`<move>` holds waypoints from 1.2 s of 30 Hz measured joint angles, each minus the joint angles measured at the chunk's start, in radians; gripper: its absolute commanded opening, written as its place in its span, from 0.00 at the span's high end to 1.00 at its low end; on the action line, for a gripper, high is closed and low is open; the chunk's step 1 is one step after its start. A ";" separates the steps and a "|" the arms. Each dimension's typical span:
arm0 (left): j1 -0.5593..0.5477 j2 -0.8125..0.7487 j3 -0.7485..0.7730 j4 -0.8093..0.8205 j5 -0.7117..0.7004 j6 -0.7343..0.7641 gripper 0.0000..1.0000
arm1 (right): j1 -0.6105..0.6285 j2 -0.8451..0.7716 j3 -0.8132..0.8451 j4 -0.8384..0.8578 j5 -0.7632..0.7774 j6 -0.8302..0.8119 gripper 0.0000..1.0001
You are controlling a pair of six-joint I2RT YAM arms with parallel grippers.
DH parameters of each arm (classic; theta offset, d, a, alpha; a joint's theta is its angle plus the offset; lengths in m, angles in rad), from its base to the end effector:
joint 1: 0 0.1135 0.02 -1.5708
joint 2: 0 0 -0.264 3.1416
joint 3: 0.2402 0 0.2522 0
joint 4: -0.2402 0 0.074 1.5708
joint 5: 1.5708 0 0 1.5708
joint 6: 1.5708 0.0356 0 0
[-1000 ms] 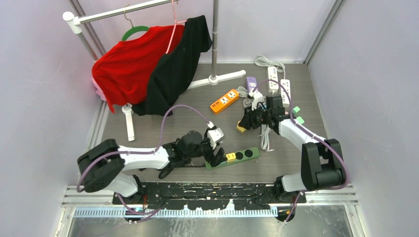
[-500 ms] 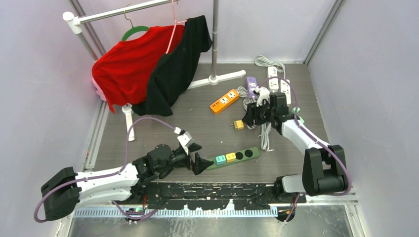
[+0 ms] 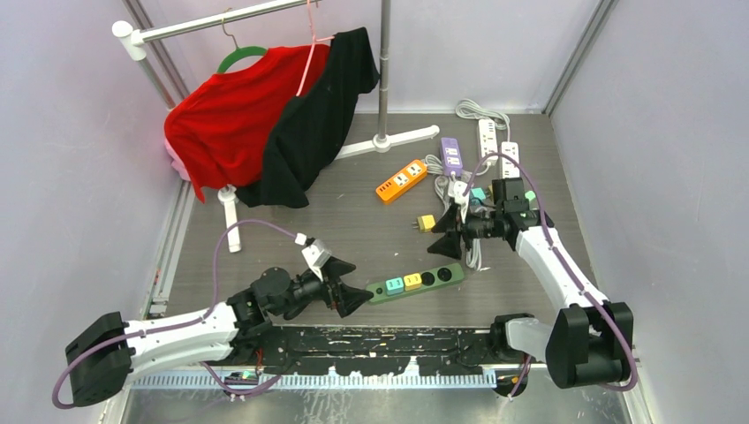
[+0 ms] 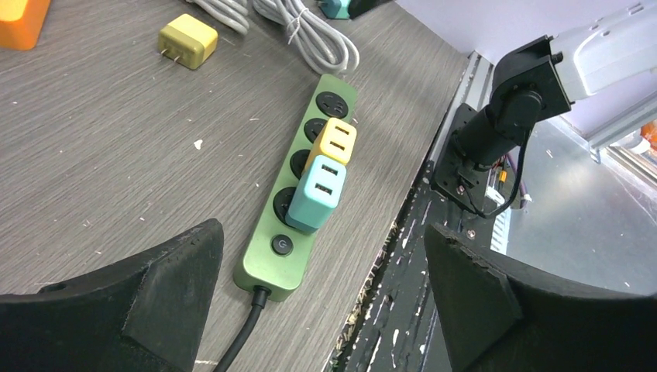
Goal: Pull the plug off the socket
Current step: Remove the plug from the socket.
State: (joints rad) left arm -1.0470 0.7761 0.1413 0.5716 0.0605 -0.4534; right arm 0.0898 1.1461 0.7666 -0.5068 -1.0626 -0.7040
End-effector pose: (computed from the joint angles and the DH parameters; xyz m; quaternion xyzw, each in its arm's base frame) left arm 0.0850 -0.1515 0.1946 0.2329 0.6908 -0.4825 0.4854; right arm 0.2150 0.0506 0.2483 -0.4708 0.6833 0.3675 0.4201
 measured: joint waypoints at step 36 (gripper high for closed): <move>-0.013 0.465 0.185 0.156 0.135 0.441 0.27 | 0.337 0.178 0.011 -0.424 0.039 -0.736 0.36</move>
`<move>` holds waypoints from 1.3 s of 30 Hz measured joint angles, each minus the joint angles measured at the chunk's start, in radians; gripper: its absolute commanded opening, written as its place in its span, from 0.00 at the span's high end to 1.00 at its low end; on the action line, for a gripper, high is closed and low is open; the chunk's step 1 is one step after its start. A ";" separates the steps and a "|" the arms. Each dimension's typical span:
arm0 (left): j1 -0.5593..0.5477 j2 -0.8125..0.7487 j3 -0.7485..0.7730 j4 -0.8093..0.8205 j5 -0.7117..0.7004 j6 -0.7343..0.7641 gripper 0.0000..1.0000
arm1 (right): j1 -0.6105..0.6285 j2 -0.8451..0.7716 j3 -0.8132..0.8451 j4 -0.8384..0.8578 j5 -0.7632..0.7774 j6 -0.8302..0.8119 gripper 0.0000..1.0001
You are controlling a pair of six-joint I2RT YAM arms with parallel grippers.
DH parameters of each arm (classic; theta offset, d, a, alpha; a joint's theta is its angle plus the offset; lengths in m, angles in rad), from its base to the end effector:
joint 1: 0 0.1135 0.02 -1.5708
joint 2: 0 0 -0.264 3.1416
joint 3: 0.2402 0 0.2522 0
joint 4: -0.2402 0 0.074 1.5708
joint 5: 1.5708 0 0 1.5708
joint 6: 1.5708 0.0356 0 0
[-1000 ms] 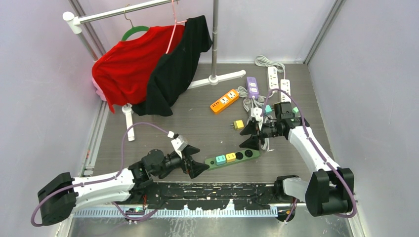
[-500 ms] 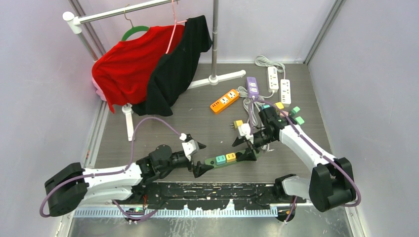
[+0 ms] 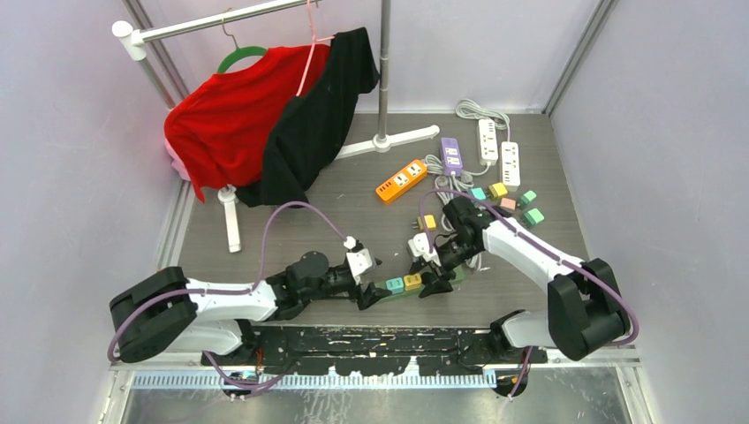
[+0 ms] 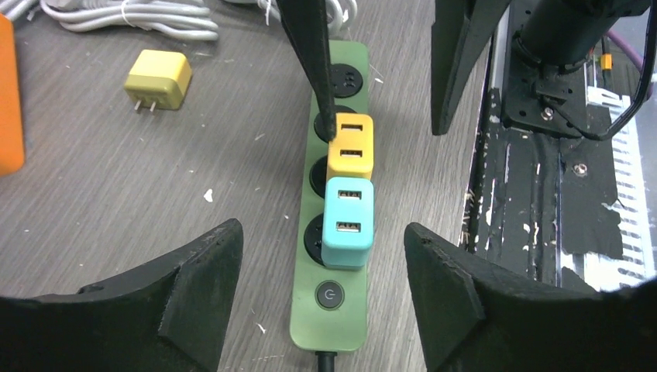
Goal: Pull the plug off the socket
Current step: Remove the plug from the socket.
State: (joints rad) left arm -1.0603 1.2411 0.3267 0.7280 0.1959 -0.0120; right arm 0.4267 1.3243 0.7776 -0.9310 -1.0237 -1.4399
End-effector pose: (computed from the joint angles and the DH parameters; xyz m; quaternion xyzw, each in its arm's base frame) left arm 0.1105 -0.2115 0.1857 0.4375 0.6321 -0.3892 0.5076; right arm 0.1737 0.1124 0.2013 -0.7134 0.5000 0.4081 0.2729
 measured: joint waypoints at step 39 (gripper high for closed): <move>-0.026 0.341 0.060 0.187 0.050 -0.028 1.00 | 0.114 0.010 -0.031 0.257 0.192 0.300 0.99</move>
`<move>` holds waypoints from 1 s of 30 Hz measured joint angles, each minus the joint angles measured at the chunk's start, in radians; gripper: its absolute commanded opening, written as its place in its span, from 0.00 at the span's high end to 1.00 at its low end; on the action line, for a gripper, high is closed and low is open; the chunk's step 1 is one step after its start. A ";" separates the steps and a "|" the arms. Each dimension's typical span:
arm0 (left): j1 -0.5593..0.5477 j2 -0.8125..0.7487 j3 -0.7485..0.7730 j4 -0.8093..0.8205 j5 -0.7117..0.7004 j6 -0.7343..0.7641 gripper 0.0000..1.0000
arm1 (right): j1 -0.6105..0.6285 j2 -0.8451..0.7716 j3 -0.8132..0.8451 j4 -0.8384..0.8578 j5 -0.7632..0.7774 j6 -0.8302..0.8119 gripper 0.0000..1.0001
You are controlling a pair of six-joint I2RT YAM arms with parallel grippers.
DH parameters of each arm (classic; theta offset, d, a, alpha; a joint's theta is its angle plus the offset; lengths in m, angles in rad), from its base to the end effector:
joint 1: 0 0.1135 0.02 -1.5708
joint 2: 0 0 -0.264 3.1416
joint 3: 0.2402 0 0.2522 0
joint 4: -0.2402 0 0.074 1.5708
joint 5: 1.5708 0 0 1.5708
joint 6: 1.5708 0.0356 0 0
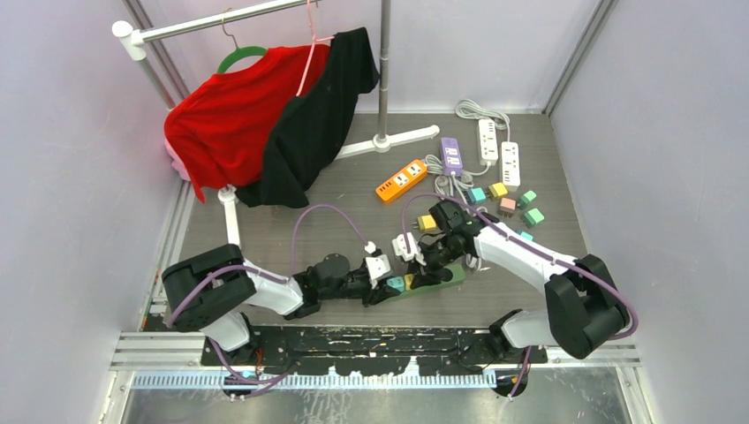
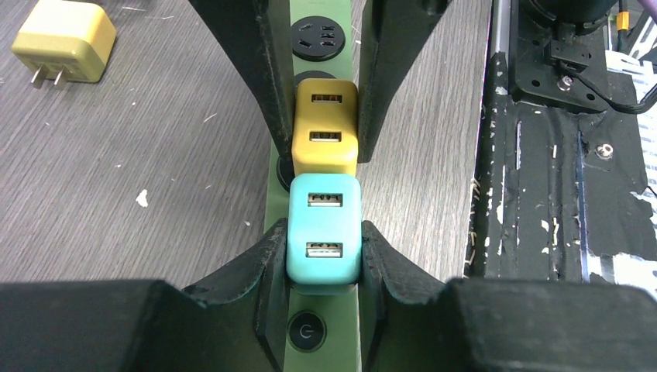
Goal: Pull the plug off the socket
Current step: Remove the plug from the socket.
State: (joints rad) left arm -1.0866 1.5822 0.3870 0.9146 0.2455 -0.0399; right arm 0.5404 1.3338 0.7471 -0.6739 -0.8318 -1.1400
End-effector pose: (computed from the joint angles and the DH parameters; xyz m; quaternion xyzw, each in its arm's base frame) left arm 0.1194 -0.2456 0.1416 0.4601 0.6501 -0.4014 0.4523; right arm 0.1795 0.1384 0.1912 -0.7148 0.5566 0.3396 0.2529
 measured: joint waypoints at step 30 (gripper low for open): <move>-0.010 0.016 -0.009 0.066 -0.014 -0.008 1.00 | -0.104 -0.006 -0.008 -0.076 -0.092 -0.145 0.99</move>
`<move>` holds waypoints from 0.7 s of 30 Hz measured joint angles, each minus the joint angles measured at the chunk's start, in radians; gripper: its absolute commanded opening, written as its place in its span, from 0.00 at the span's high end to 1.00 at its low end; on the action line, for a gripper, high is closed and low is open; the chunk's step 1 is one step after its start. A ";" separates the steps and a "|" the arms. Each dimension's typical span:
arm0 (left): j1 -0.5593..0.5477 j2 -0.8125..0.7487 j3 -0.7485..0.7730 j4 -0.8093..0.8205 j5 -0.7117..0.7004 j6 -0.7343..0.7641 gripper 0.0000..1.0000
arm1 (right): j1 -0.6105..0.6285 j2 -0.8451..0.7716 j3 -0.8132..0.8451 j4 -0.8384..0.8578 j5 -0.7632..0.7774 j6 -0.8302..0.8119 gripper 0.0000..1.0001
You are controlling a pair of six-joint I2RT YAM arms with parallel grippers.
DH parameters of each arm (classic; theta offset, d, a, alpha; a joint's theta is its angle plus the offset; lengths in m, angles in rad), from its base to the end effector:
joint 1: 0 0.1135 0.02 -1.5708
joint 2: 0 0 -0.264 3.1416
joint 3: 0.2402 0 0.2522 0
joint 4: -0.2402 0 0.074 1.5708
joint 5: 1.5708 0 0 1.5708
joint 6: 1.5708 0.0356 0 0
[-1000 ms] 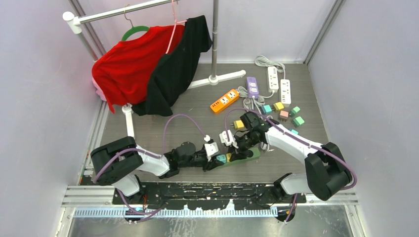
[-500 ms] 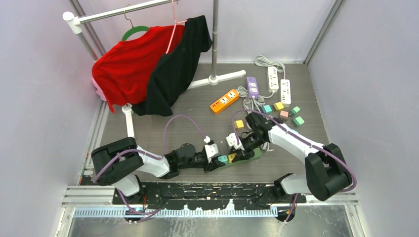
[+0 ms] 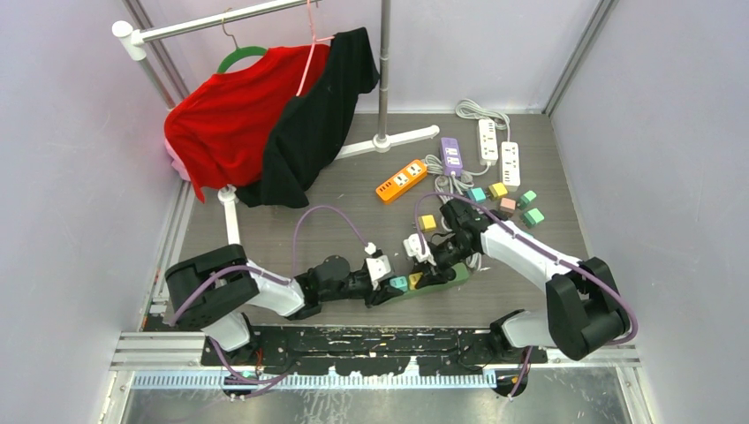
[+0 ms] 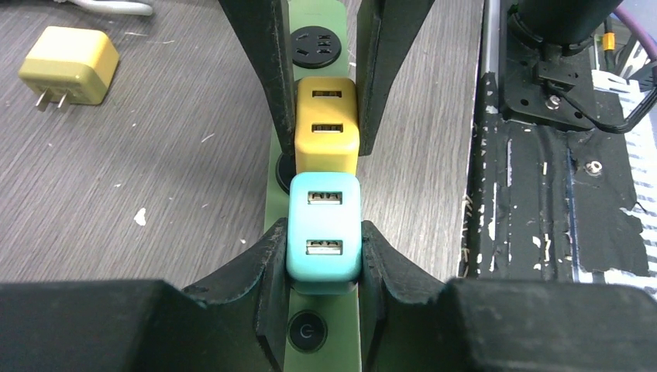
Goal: Pull the plug off the socket
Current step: Remove the plug from the socket.
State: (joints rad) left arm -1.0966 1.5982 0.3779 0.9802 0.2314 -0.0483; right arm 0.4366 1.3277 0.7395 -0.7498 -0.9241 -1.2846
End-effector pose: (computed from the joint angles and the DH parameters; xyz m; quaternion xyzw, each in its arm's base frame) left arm 0.1175 -0.2468 0.1421 0.4528 0.6409 -0.4085 0.4662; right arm 0.1833 0.1169 0.1909 -0.7079 0.5404 0.3608 0.2769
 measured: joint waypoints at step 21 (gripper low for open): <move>-0.001 0.039 0.018 0.016 0.027 -0.031 1.00 | 0.028 -0.015 0.001 0.009 0.043 0.105 0.99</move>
State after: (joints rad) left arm -1.0973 1.6375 0.3954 0.9966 0.2584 -0.0788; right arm 0.4644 1.3128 0.7403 -0.7410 -0.8814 -1.1797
